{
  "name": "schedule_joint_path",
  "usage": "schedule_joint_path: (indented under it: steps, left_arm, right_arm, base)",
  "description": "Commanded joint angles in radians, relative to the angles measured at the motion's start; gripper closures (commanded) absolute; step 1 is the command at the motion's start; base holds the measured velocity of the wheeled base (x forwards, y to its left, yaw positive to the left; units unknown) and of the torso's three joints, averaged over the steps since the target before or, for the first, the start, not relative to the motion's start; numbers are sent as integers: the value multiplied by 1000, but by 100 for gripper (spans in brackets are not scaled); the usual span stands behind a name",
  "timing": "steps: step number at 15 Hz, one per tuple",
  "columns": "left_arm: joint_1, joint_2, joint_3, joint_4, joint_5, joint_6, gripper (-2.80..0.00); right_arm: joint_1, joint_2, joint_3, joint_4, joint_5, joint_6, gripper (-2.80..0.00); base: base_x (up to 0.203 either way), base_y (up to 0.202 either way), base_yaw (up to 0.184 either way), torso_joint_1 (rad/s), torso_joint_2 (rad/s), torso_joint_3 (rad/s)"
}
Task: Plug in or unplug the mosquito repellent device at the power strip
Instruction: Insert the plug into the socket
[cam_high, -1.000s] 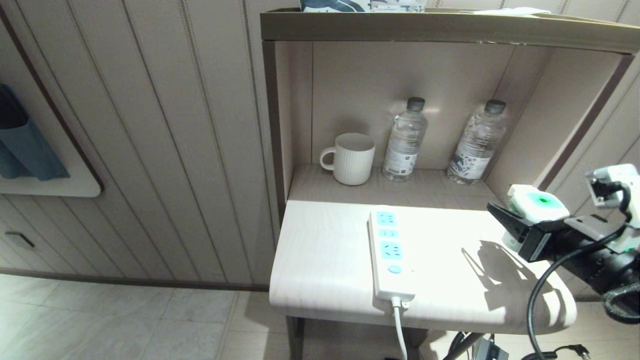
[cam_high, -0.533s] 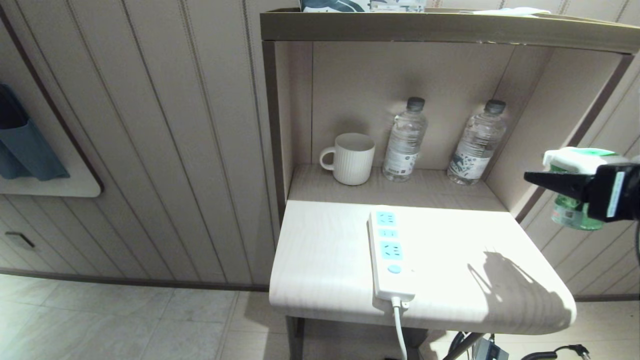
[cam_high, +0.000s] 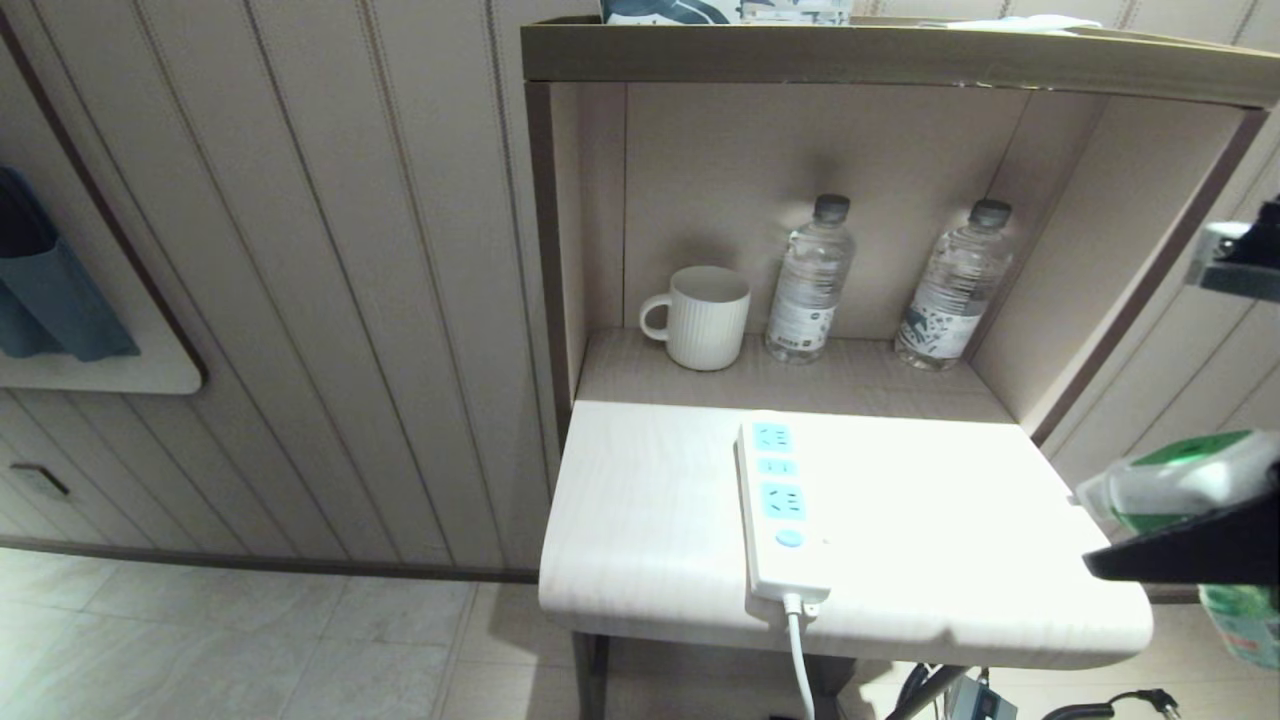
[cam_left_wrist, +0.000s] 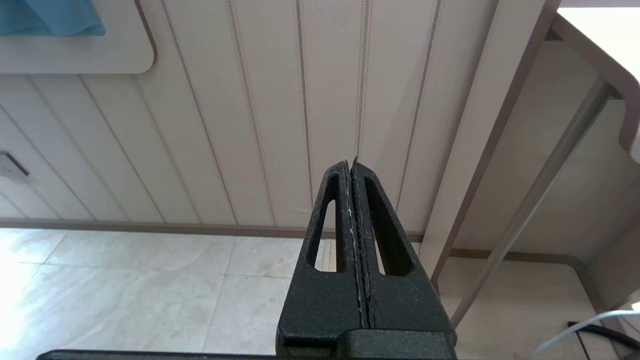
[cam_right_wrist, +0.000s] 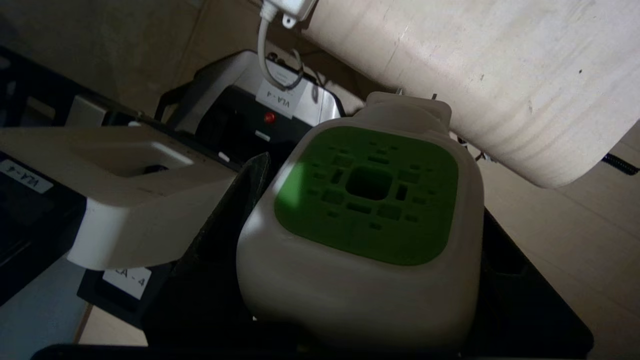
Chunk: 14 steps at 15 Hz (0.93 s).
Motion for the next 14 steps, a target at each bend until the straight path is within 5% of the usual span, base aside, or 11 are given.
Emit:
schedule_joint_path:
  steps: [1, 5, 8, 14]
  left_arm:
    - [0, 0, 0, 0, 0, 0, 0]
    - [0, 0, 0, 0, 0, 0, 0]
    - [0, 0, 0, 0, 0, 0, 0]
    - [0, 0, 0, 0, 0, 0, 0]
  right_arm:
    - [30, 91, -84, 114, -1, -2, 0]
    - [36, 233, -299, 240, -17, -21, 0]
    - [62, 306, -323, 261, -117, -52, 0]
    - [65, 327, -324, 82, -148, -48, 0]
  base:
    - [0, 0, 0, 0, 0, 0]
    - [0, 0, 0, 0, 0, 0]
    - [0, 0, 0, 0, 0, 0]
    - [0, 0, 0, 0, 0, 0]
